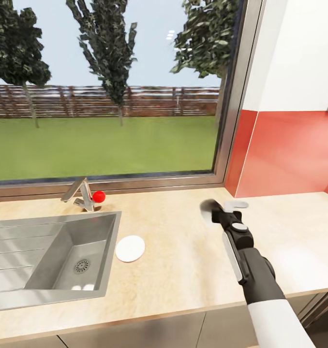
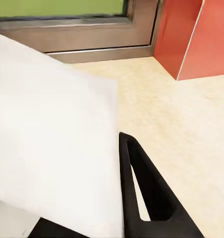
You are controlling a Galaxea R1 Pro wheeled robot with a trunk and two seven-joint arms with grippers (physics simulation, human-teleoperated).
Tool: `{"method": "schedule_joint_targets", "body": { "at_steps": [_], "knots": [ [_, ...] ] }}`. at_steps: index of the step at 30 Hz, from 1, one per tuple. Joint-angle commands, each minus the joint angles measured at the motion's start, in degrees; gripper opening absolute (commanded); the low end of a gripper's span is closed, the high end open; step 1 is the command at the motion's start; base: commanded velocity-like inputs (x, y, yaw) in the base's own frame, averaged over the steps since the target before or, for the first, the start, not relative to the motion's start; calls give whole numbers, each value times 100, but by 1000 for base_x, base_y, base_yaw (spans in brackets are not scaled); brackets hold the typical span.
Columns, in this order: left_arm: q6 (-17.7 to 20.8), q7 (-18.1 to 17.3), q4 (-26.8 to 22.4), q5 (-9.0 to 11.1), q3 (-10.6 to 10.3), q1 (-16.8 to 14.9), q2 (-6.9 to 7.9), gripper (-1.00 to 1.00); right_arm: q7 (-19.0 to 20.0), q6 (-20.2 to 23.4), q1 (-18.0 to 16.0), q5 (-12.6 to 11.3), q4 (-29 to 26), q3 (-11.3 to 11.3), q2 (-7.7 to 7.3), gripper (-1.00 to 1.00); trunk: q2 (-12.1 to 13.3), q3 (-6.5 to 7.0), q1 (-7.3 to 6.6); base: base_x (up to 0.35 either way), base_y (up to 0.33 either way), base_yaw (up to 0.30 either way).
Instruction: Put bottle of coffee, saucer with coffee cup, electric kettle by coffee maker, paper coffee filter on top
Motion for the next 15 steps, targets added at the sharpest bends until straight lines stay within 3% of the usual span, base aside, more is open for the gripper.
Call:
{"method": "schedule_joint_targets", "body": {
  "at_steps": [1, 7, 13, 14, 15],
  "knots": [
    [-24, 15, -11, -28, 35, -12, -5, 100, -32, 53, -6, -12, -60, 57, 2, -100, -11, -11, 4, 0, 0, 0],
    [-26, 16, -347, -23, 42, -15, -47, 100, -32, 64, -1, -20, -99, 113, 39, -100, -11, -11, 4, 0, 0, 0],
    [-33, 20, -483, -16, 51, -15, -67, 100, -39, 76, -1, -21, -118, 218, 376, -100, -11, -11, 4, 0, 0, 0],
    [-35, 22, -535, -14, 54, -15, -78, 100, -38, 74, -1, -21, -157, 338, 507, -100, -11, -11, 4, 0, 0, 0],
    [-35, 22, -547, -14, 54, -15, -79, 100, -37, 72, -1, -21, -165, 362, 519, -100, -11, -11, 4, 0, 0, 0]
  ]
}}
